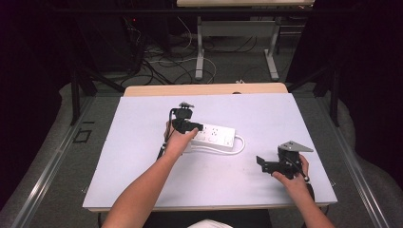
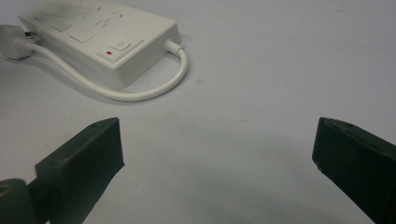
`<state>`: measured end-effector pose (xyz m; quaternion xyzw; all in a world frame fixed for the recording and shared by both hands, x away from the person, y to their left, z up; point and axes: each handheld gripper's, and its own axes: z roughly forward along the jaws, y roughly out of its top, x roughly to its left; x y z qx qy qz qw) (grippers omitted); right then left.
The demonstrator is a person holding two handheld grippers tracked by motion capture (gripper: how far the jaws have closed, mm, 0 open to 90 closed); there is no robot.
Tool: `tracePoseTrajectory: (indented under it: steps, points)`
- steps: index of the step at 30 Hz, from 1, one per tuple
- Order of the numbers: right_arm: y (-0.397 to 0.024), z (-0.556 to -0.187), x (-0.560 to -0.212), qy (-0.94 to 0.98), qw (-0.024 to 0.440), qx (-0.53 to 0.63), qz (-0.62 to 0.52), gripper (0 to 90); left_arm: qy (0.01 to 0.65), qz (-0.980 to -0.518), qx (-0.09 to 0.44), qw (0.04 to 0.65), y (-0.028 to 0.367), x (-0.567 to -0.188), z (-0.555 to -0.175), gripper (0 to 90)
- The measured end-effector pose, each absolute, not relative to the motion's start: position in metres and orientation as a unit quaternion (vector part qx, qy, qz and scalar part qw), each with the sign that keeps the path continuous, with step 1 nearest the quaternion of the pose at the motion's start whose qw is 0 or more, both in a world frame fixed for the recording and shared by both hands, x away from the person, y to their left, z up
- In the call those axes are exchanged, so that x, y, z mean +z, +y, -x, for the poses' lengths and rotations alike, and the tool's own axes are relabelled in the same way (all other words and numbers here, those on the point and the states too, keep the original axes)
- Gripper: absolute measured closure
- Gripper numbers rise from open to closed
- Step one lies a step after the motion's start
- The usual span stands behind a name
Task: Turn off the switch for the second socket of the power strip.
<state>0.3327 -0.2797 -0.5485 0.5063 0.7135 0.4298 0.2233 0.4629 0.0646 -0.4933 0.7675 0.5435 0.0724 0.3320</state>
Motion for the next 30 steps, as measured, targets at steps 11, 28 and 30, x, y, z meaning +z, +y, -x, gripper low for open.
tracePoseTrajectory:
  steps: [11,28,30]
  points:
    - [-0.28,-0.332,-0.548,0.713,0.22,0.43,-0.508,1.2,0.534,-0.773,0.061,0.336,0.066,-0.478,-0.457,49.5]
    - [-0.28,-0.332,-0.548,0.713,0.222,0.429,-0.507,1.2,0.524,-0.789,0.076,0.311,0.076,-0.466,-0.443,36.4]
    - [-0.28,-0.331,-0.548,0.715,0.222,0.426,-0.507,1.2,0.523,-0.79,0.075,0.311,0.077,-0.465,-0.442,36.4]
